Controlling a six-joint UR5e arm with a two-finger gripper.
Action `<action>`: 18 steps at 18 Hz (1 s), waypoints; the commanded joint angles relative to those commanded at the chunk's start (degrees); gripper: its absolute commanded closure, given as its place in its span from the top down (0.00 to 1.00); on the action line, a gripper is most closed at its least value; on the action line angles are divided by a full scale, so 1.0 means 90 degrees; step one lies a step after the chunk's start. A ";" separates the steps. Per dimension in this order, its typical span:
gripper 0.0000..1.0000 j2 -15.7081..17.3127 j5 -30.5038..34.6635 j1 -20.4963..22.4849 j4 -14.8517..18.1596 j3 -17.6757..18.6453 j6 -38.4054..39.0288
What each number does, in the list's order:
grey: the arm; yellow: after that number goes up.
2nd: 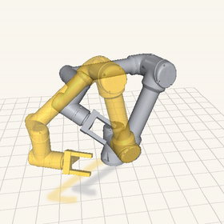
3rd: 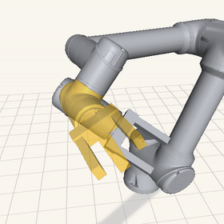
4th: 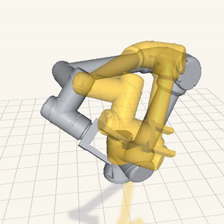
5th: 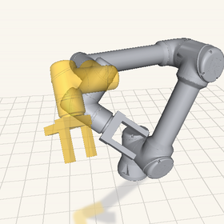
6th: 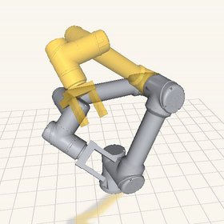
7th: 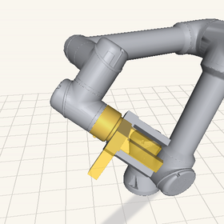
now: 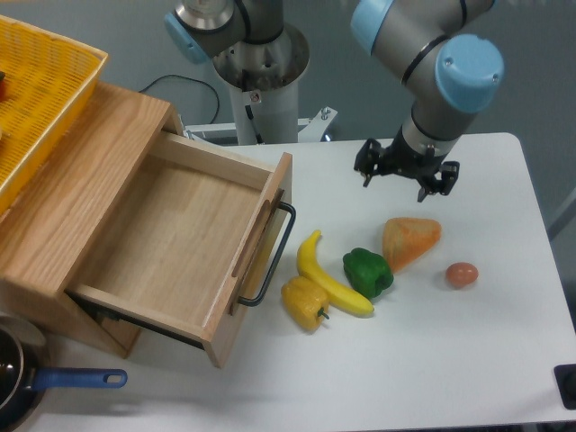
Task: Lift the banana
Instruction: 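Move the gripper down toward the yellow banana beside the green pepper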
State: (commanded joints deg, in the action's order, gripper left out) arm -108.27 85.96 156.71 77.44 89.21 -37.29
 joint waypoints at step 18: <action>1.00 -0.0460 -0.0273 -0.0371 -0.0099 0.0127 0.1790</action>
State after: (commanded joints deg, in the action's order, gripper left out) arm -112.41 83.50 153.37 76.55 90.35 -21.18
